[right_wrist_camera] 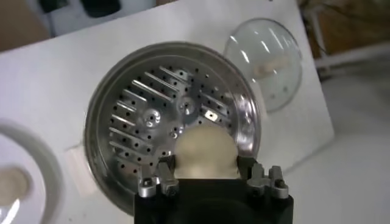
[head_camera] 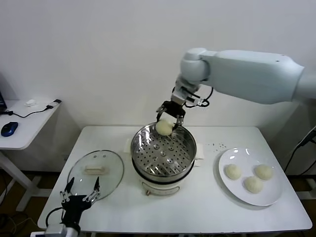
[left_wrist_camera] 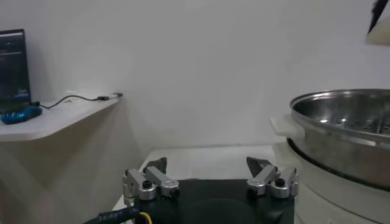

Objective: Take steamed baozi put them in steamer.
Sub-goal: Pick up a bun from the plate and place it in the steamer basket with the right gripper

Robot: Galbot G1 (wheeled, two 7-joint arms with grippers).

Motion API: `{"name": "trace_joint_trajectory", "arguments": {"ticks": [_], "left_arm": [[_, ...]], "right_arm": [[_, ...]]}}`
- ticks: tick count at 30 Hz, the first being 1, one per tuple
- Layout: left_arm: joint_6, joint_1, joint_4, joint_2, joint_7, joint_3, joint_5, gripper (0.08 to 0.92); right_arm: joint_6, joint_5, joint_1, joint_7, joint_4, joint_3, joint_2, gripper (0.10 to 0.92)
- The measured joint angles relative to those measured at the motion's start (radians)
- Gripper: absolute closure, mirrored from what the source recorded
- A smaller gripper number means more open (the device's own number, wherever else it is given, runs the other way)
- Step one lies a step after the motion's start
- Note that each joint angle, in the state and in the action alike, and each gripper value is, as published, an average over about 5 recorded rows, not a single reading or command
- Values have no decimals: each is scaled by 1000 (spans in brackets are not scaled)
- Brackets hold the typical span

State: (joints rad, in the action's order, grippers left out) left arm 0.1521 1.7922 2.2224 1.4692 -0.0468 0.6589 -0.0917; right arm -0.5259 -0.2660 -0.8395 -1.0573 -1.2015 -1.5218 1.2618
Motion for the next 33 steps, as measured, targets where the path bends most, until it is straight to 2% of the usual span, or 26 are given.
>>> {"name": "trace_joint_trajectory", "arguments": {"ticks": [12, 29, 33], "left_arm": [[4, -5, 2, 9, 0, 5, 9, 177], [3, -14, -10, 6, -3, 13, 4, 177], [3, -14, -11, 6, -3, 13, 1, 177]], "right_arm": [[-176, 180, 149, 36, 229, 31, 88, 355], [-233, 319, 304, 104, 399, 75, 147, 350], [-240, 333, 320, 117, 420, 78, 158, 309]]}}
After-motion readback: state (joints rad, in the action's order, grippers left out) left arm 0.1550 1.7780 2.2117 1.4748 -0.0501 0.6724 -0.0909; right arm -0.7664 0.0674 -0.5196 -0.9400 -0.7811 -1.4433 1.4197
